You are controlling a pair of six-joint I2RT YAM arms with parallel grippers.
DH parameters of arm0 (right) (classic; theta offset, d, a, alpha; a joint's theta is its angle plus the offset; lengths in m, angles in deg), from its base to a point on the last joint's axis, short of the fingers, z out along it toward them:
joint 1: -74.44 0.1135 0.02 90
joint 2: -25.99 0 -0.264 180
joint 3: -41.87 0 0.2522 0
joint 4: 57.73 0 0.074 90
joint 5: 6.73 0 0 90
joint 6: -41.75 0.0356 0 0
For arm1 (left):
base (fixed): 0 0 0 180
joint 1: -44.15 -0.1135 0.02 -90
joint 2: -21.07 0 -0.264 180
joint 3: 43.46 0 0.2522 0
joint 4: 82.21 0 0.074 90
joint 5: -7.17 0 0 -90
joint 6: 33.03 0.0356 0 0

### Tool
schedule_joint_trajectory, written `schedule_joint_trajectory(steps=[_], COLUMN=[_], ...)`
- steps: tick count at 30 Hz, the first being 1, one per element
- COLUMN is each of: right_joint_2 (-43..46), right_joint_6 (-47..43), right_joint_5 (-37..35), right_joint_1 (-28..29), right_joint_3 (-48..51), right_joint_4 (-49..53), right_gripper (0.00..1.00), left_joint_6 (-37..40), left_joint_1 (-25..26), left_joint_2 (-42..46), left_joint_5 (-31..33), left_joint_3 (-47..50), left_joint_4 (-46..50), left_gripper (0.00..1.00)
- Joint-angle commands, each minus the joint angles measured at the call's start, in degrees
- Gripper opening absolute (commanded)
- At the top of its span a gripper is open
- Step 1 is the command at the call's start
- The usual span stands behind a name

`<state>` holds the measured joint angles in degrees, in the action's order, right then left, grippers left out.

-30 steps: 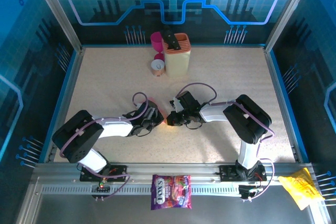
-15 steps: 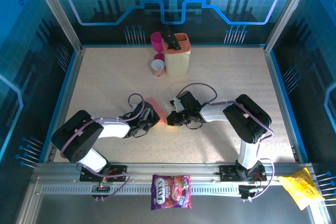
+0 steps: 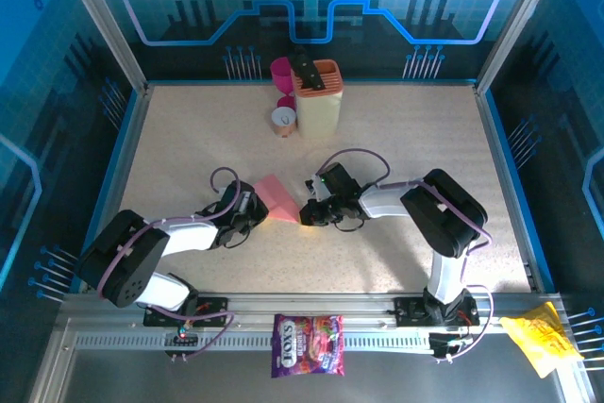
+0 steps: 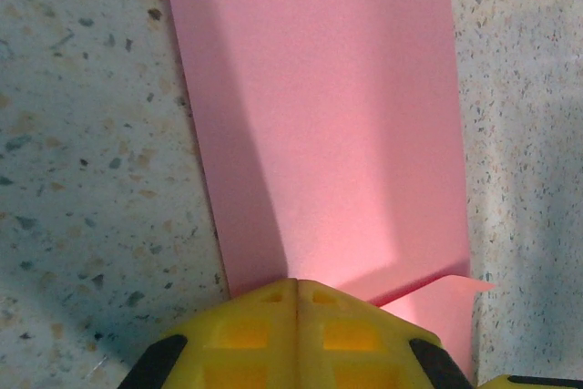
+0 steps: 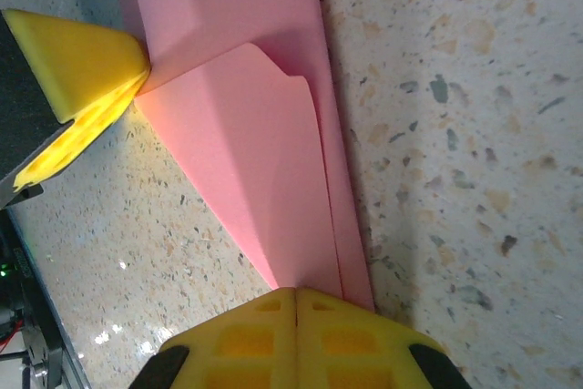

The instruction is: Fold a paper plane with a square sheet of paper (pick it up from the middle)

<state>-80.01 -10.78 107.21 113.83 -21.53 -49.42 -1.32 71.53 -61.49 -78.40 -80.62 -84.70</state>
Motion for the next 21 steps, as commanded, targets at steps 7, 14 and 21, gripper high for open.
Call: schedule_joint_trajectory(steps=[7,14,21], right_joint_2=[5.16,0.07,-7.23], right_joint_6=[-0.75,3.47,9.85], right_joint_5=[-1.46,0.77,0.59], right_joint_1=[-0.92,3.14,5.94], right_joint_3=[-4.8,-9.12,-9.43], right_joint_4=[9.84,5.41,-4.96], right_gripper=[0.0,0.0,0.0], left_joint_6=[1.03,0.8,0.17], left_joint_1=[-0.53,-0.48,-0.5], left_joint_2=[-2.24,-2.81,-3.2], left_joint_5=[1.02,1.27,1.46], left_joint_3=[1.3,1.16,1.22], left_joint_4=[4.74,4.92,5.98], left_gripper=[0.0,0.0,0.0])
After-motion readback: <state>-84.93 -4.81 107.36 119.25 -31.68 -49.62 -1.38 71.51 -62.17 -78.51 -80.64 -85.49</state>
